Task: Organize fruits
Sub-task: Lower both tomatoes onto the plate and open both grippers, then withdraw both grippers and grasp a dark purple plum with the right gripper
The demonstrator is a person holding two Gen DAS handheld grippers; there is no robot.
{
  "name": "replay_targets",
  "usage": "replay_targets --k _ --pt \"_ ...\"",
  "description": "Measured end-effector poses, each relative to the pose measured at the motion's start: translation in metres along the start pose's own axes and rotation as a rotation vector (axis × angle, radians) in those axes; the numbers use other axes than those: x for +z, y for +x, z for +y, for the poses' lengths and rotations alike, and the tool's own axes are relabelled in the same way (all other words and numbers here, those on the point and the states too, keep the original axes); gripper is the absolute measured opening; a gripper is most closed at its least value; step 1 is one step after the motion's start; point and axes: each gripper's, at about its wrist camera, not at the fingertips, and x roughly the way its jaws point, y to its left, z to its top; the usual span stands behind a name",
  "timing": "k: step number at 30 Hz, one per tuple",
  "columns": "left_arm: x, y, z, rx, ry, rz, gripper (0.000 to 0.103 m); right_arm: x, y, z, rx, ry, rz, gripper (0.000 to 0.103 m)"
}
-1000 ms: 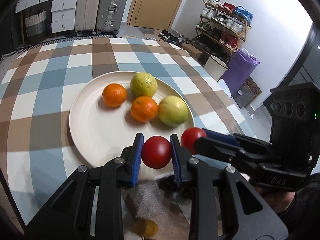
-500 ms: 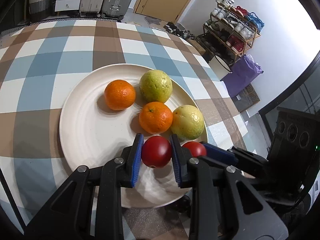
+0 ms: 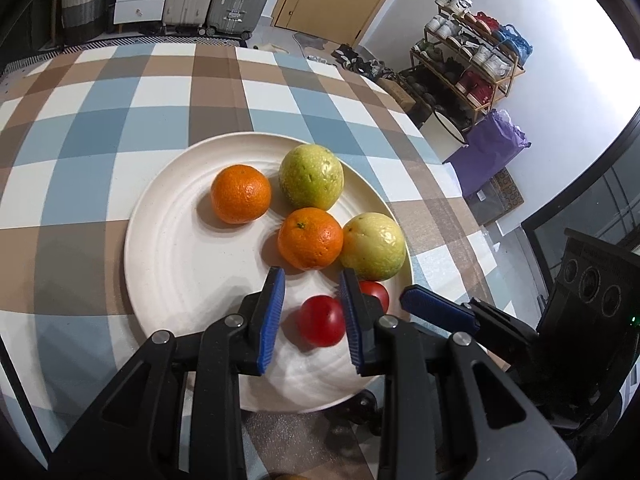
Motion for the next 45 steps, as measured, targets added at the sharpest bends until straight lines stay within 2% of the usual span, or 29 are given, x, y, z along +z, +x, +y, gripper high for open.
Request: replay_targets --k 3,20,27,32,34,36,38,41,45 --pt "-0.003 -0.009 0.001 0.005 -0.004 -0.012 0.024 -0.001 -0.007 0.003 0.009 -0.004 -0.023 0.044" --pt "-0.040 -0.058 -0.006 0.098 0.052 -0.096 0.025 -0.013 -0.039 0.011 -0.022 -0.023 -0.071 0.044" --pt "-0.064 -0.074 -0.011 0.138 0.081 -0.128 0.032 -0.023 -0.049 0.019 -0.030 -0.041 -0.084 0.048" --pt "-0.081 -0.086 -0.012 0.181 0.087 -0.158 0.048 -0.033 -0.054 0.026 -0.034 -0.057 -0.077 0.048" --pt "-0.089 -0.092 -0.013 0.202 0.089 -0.175 0.049 -0.038 -0.056 0.029 -0.037 -0.065 -0.073 0.049" --pt "-0.095 -0.096 -0.013 0.208 0.090 -0.179 0.057 -0.042 -0.059 0.032 -0.044 -0.072 -0.073 0.050" --pt "-0.101 -0.100 -0.014 0.217 0.088 -0.186 0.067 -0.046 -0.062 0.034 -0.049 -0.073 -0.073 0.054" --pt "-0.110 -0.106 -0.015 0.220 0.092 -0.194 0.075 -0.050 -0.065 0.036 -0.055 -0.075 -0.075 0.061" --pt "-0.121 -0.112 -0.017 0.230 0.094 -0.203 0.083 -0.055 -0.068 0.040 -0.063 -0.083 -0.078 0.064"
